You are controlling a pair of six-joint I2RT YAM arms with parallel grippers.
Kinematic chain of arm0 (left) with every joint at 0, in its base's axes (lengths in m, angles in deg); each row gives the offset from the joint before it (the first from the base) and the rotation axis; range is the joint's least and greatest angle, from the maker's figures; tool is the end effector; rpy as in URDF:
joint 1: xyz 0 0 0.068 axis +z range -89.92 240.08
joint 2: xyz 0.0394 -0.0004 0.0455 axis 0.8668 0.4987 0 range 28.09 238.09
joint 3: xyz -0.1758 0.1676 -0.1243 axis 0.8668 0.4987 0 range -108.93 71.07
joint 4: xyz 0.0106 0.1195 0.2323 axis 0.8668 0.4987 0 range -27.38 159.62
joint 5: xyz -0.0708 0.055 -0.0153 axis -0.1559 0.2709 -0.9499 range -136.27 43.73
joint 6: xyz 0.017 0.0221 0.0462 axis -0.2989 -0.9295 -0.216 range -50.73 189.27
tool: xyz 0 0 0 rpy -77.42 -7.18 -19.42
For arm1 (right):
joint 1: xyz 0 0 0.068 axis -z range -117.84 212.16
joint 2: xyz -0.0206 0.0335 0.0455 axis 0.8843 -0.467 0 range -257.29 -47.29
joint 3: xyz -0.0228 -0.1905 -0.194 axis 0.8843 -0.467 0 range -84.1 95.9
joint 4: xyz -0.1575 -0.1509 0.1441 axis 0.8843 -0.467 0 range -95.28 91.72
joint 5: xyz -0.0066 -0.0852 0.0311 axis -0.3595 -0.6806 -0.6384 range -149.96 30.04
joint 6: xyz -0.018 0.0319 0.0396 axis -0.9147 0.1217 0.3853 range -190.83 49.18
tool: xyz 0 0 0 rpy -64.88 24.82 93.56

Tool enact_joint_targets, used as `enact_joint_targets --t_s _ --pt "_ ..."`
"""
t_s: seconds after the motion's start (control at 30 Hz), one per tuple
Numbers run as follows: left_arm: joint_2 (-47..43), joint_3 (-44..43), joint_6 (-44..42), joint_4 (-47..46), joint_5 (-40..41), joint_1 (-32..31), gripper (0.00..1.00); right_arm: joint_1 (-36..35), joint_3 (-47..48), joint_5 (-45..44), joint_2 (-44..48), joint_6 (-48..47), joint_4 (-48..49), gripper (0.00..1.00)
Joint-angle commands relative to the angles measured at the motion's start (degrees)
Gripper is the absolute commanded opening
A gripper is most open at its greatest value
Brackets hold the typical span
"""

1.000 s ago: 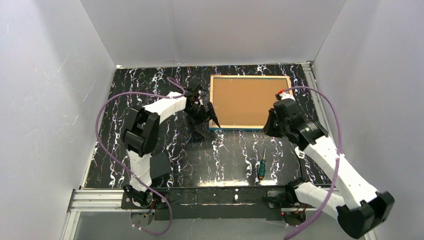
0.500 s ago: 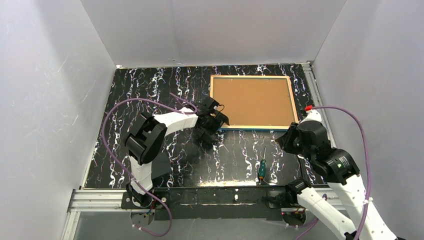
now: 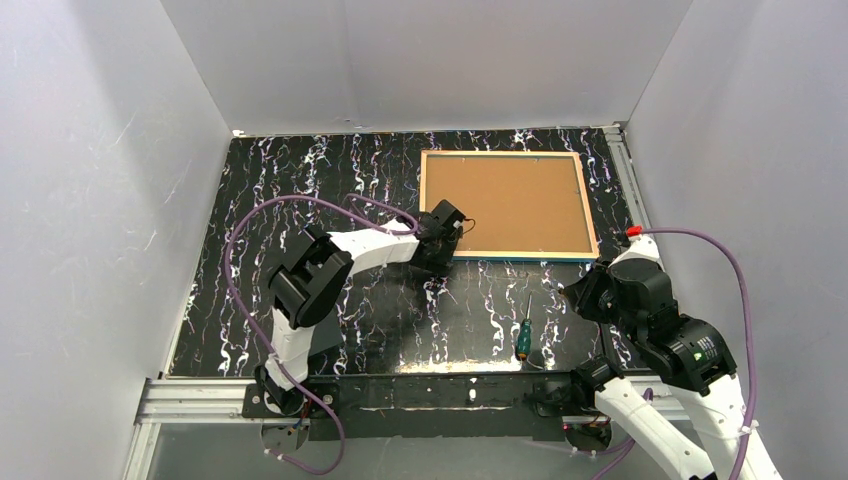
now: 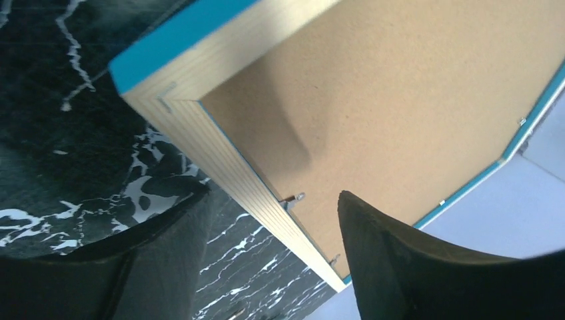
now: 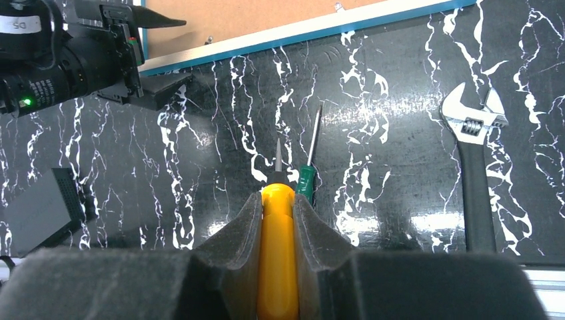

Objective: Take the photo out of the frame

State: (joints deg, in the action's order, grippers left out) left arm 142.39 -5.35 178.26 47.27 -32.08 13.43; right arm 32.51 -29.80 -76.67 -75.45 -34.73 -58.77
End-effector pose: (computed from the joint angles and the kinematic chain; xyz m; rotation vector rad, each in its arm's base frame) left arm 0.3215 -0.3279 0.2095 -1.3458 1.8578 -1.4327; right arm 0.0659 0.0256 0.3389 0.2881 2.1431 0.3519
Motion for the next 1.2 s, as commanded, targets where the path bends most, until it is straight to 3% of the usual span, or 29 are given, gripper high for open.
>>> enact_joint_targets --t_s 0.0,0.07,0.23,0.57,0.73,0.93,1.17 --pt "4.4 0.1 7.3 23.7 7.6 0.2 0.63 0.0 1.5 0.6 0.3 1.6 0.4 0.01" --pt "5.0 -1.5 9.7 28.6 7.4 0.2 0.57 0.0 1.4 0.7 0.7 1.8 0.3 0.01" --pt "6.2 -2.3 12.7 34.5 7.8 0.6 0.55 0.0 1.7 0.7 0.8 1.9 -0.2 0.01" --pt "7.5 -2.5 10.7 34.8 9.4 1.6 0.26 0.0 1.3 1.4 -0.1 1.9 0.2 0.01" --pt "5.0 -0.6 3.4 33.2 11.7 3.9 0.00 0.0 0.9 1.5 -0.6 1.7 0.3 0.01" --pt "0.1 7.7 -12.2 22.9 9.1 12.8 0.00 0.0 -1.0 2.0 -0.7 1.4 1.6 0.01" --pt "-3.7 11.5 -28.3 18.8 5.3 22.8 0.00 0.0 -1.5 3.5 -3.3 1.0 4.3 0.01"
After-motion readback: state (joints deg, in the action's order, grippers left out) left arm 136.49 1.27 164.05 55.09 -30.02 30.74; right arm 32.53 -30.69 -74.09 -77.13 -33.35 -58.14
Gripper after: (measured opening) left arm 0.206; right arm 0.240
